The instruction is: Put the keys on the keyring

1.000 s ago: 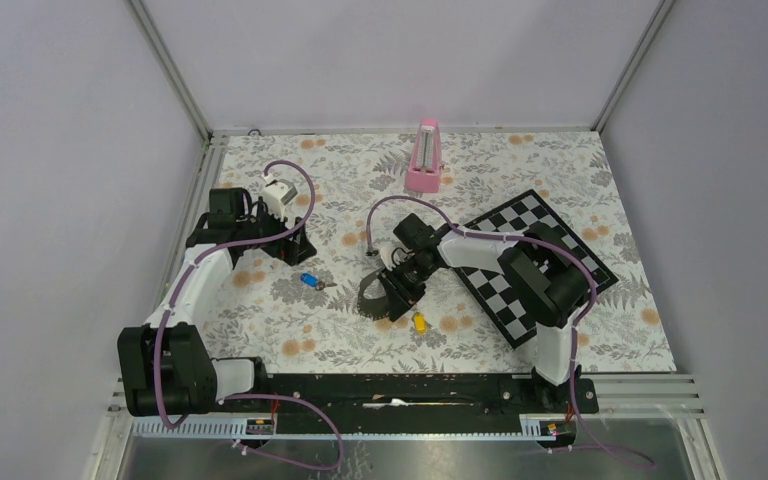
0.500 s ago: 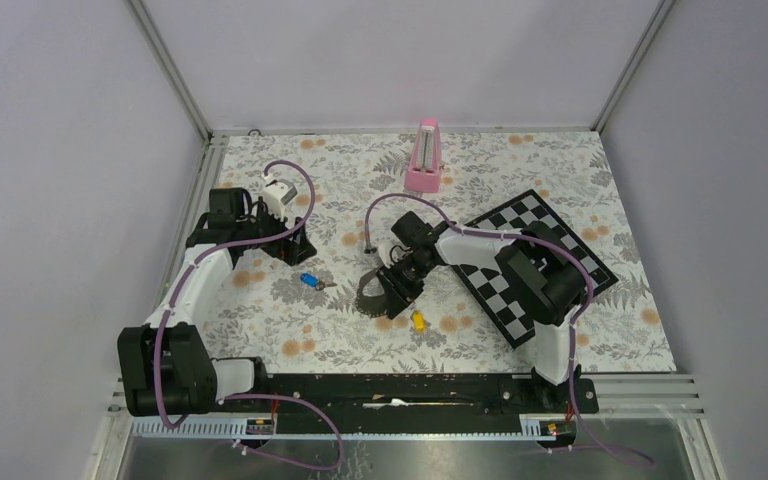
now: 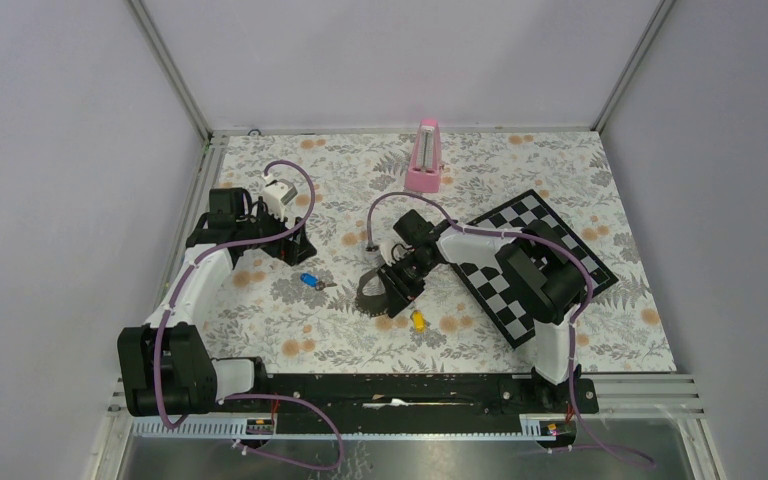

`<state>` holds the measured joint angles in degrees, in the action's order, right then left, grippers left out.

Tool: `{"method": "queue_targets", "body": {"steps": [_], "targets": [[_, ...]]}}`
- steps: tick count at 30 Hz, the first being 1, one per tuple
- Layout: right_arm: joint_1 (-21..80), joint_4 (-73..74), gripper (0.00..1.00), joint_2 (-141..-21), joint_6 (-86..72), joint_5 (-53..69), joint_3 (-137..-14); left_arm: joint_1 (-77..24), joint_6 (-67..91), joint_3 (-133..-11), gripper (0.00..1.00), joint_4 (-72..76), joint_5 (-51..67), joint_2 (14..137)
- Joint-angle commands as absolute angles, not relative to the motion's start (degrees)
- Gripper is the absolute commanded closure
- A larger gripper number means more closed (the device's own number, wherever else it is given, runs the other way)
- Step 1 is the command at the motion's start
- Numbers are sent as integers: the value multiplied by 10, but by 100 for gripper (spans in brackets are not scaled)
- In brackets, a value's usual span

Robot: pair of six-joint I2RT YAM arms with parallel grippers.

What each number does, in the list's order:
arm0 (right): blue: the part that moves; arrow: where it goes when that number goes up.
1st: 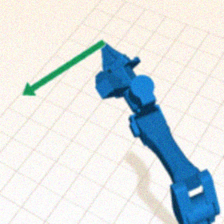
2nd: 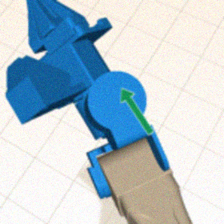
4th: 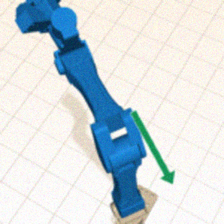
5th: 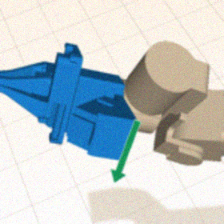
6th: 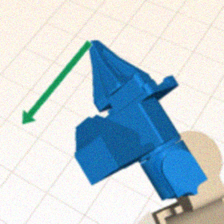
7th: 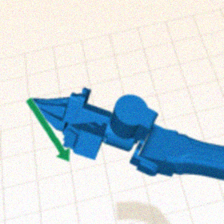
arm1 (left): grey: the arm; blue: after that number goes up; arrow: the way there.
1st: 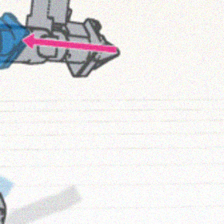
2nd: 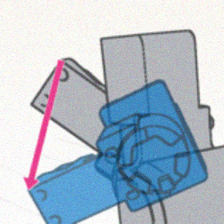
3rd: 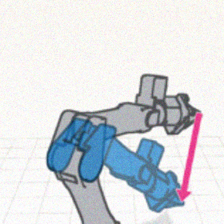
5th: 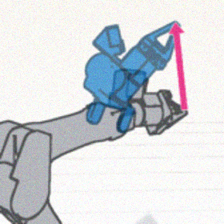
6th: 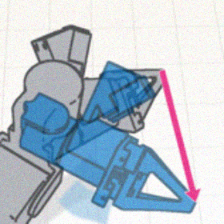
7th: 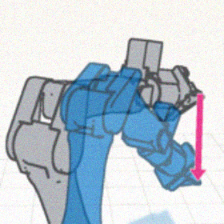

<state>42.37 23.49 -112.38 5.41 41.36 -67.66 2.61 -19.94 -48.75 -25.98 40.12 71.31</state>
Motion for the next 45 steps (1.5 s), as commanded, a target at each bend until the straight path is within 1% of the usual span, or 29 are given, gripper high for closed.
{"method": "queue_targets", "body": {"steps": [1,13,27,32,36,45], "targets": [[419,238,65,-1126,45,425,-701,27,-200,-499,8,-240,409,701],[420,237,64,-1137,34,434,-716,27,-199,-499,8,-240,410,702],[421,232,65,-1146,28,428,-707,27,-198,-501,8,-240,410,703],[421,233,68,-1144,27,418,-707,27,-198,-502,8,-240,410,700],[422,233,73,-1141,28,419,-704,27,-198,-500,8,-240,411,702],[421,232,79,-1149,27,431,-706,27,-199,-498,8,-240,411,704]]}}
